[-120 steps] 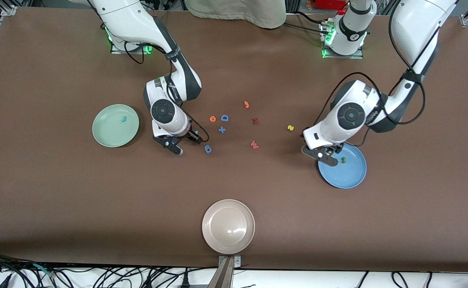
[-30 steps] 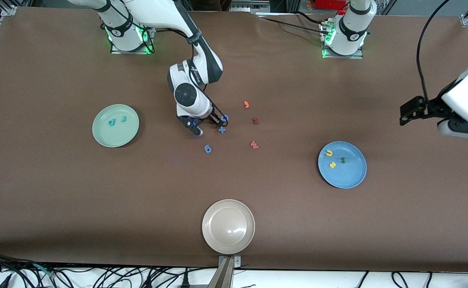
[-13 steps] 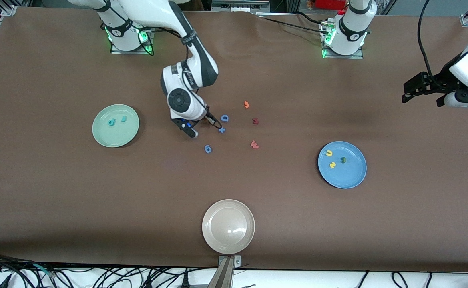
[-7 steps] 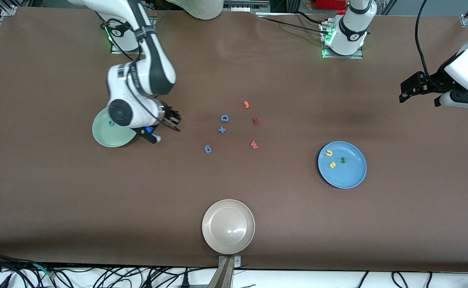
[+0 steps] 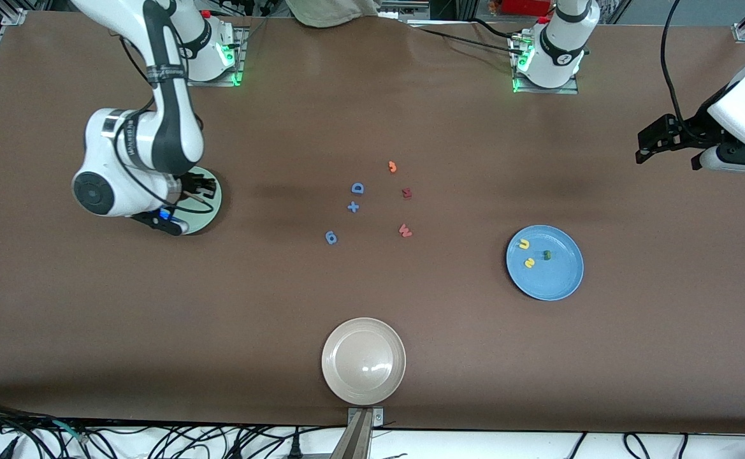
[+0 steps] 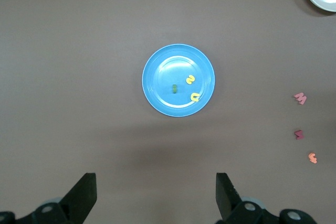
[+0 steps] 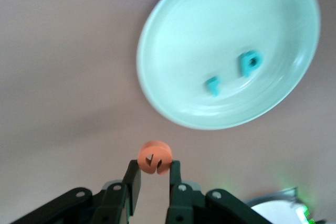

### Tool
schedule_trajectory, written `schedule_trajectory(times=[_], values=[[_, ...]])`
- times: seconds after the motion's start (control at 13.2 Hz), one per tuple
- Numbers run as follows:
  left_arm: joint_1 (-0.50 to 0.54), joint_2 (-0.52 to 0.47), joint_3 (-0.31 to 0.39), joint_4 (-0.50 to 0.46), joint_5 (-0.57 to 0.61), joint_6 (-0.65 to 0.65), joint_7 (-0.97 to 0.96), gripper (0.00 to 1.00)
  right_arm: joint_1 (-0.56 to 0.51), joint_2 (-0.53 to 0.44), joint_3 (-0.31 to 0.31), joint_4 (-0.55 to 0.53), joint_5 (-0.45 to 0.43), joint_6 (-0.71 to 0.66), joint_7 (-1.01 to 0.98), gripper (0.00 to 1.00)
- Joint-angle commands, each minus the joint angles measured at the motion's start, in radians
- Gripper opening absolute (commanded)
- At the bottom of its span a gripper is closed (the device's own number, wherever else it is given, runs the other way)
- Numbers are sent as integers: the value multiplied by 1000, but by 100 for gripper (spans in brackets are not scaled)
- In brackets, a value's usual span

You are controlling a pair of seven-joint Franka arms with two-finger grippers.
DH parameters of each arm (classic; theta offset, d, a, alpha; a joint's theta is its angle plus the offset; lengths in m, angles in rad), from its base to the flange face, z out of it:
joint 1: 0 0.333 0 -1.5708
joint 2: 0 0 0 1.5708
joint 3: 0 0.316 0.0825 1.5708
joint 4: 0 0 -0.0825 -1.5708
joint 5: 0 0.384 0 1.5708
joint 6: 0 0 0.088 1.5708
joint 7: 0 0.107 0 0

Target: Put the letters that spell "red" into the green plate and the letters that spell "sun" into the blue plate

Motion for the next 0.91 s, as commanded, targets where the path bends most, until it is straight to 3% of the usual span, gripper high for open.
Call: schedule_trajectory(times=[0.0,0.38,0.6,0.83], values=[[-6,-15,2,-13,31,1,-9,100,-10,51,-29,-67,-5,115,-157,4],[-6,-15,0,-13,32,1,-3,100,-51,146,-16,-104,16,294,-277,5],[-6,-15,0,-13,32,1,-9,100,-88,153,34,-98,88,306,-300,5],[-8,-13,-1,-13,32,1,-7,100,-90,167,45,-100,102,335,-301,5]])
